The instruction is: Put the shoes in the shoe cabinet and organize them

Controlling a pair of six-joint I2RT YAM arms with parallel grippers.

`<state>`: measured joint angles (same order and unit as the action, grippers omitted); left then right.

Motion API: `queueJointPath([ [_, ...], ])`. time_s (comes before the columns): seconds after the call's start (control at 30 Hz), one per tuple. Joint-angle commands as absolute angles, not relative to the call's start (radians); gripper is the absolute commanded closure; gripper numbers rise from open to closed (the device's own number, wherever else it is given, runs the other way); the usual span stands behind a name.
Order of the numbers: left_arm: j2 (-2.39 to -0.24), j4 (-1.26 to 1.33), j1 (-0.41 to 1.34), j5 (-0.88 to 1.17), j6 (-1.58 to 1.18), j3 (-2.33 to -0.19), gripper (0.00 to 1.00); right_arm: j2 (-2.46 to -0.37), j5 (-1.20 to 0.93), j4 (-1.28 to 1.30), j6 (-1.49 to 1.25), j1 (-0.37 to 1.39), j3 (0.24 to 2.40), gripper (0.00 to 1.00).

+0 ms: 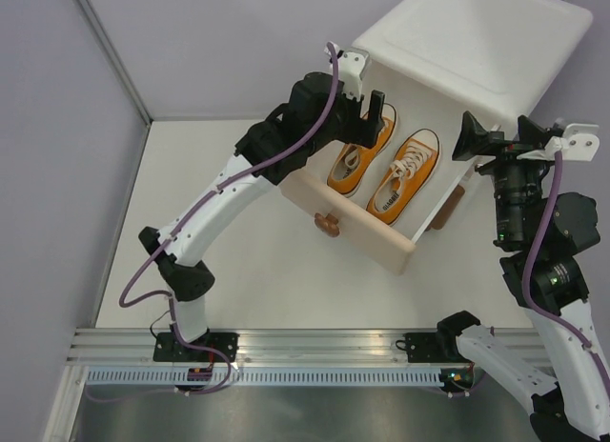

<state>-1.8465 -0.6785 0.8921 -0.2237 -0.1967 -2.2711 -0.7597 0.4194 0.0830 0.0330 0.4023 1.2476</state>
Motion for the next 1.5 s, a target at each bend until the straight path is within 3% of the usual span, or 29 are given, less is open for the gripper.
queueJointPath([
  [0.0,-1.911,-0.601,0.888,-0.207,-0.192,-2.315,0.13,-0.752,0.405,0.064,0.032,0.408,1.239,0.02],
  [0.67,-2.000,-0.538,0.891,-0.172,-0.110,-2.240,0.44,-0.747,0.414,0.049,0.044,0.420,1.206,0.02],
  [1.0,-2.040,-0.538,0.902,-0.164,-0.022,-2.235,0.49,-0.755,0.416,0.048,0.051,0.425,1.204,0.02],
  [1.33,-2.030,-0.538,0.917,-0.103,0.038,-2.233,0.92,-0.769,0.420,0.043,0.058,0.431,1.212,0.02],
  [1.47,-2.014,-0.531,0.922,-0.063,0.061,-2.238,0.98,-0.769,0.426,0.041,0.061,0.434,1.210,0.02],
])
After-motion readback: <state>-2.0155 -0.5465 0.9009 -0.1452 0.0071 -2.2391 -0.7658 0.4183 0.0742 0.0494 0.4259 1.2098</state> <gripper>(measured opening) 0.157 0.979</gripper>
